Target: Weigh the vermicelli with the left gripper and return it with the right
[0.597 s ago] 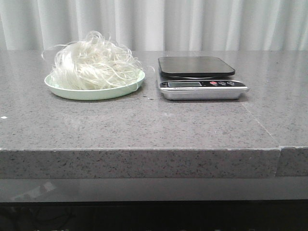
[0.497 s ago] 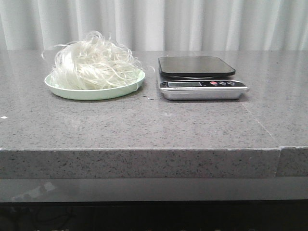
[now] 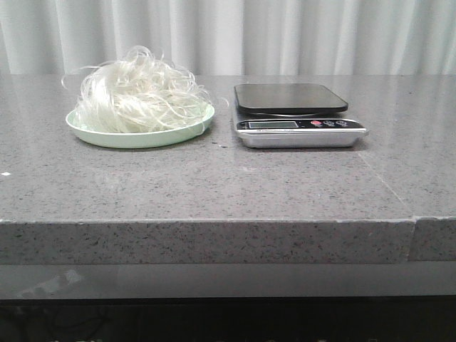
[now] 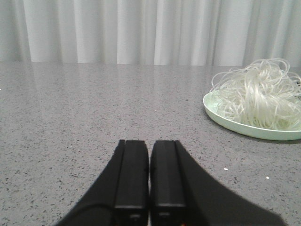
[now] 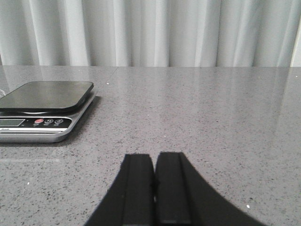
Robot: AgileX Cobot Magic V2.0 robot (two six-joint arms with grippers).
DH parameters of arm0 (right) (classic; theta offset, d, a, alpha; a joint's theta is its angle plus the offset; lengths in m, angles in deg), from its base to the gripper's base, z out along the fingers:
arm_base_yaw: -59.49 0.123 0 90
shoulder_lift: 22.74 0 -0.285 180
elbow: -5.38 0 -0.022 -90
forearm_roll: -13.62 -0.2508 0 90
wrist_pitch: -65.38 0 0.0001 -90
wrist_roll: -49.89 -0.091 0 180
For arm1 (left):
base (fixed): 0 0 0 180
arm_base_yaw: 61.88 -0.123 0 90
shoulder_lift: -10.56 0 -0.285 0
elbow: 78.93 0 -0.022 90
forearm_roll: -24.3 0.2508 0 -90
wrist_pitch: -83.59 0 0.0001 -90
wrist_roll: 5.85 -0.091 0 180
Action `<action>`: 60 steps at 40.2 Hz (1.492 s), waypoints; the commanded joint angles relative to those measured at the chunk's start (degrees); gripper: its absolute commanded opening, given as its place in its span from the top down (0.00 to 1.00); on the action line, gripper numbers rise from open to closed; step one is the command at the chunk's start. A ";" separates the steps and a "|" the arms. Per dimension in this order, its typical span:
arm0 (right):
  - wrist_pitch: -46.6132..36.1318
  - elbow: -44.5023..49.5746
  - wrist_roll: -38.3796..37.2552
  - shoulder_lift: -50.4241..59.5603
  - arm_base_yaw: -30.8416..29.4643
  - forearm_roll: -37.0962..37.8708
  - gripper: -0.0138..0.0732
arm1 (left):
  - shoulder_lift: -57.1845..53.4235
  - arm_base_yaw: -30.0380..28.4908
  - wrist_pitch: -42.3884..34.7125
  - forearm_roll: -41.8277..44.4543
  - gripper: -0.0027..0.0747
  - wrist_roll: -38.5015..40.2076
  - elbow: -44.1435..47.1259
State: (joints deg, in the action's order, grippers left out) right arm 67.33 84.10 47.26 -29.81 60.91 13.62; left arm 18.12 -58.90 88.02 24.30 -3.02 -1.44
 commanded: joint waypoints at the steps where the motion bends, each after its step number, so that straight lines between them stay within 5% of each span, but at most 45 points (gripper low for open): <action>1: -5.46 -0.16 0.38 0.82 -0.15 0.00 0.66 | -1.31 0.35 -4.95 0.00 0.76 0.52 2.11; 17: -5.51 -0.81 0.38 0.82 -0.15 0.00 0.66 | -1.31 0.35 -9.50 0.00 0.76 0.52 1.87; 29: 3.35 -12.59 0.38 0.76 -0.15 0.00 0.66 | -1.19 0.35 -9.57 0.00 0.76 0.52 -6.74; 50: 22.65 -40.56 0.41 -14.35 -0.15 0.00 0.66 | 13.45 0.35 11.58 0.58 0.76 0.42 -36.74; 60: 31.12 -48.15 0.41 -24.91 -0.15 0.00 0.66 | 23.60 0.35 19.19 0.58 0.76 0.42 -43.51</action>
State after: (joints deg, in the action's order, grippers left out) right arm 99.84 38.67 47.26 -51.16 60.91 13.62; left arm 38.48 -58.90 109.15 24.87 -3.02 -42.49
